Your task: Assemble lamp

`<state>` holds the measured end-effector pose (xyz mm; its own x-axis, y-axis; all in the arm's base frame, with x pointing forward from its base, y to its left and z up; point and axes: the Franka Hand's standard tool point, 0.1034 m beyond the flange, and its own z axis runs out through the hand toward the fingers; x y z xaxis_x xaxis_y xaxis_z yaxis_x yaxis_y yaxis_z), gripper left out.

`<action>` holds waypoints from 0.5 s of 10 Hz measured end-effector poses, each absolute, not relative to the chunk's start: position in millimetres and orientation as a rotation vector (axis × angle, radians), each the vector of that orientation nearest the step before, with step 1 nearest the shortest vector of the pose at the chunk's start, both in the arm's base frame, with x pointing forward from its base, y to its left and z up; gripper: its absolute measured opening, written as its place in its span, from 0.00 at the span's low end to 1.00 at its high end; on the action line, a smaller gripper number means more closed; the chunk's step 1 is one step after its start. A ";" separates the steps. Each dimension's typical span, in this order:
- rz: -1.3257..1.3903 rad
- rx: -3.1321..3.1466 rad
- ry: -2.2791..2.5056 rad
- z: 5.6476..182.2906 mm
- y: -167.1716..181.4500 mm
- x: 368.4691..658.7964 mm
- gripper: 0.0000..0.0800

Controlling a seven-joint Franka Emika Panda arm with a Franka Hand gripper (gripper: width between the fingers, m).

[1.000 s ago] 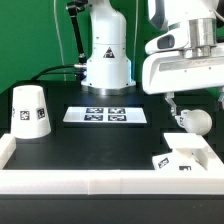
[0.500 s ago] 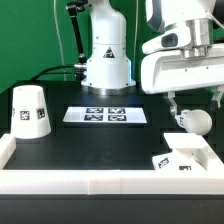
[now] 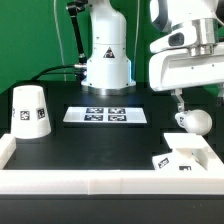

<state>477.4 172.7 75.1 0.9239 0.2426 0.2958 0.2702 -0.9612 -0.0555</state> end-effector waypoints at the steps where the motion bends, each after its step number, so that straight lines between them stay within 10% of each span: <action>1: -0.441 -2.987 -0.402 75.6 173.6 476.8 0.87; 5: -0.456 -2.961 -0.466 78.1 195.0 452.6 0.87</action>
Offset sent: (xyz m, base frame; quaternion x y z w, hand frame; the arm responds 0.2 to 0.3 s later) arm -0.0293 0.0227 0.0073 0.0119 0.0076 0.0086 0.9999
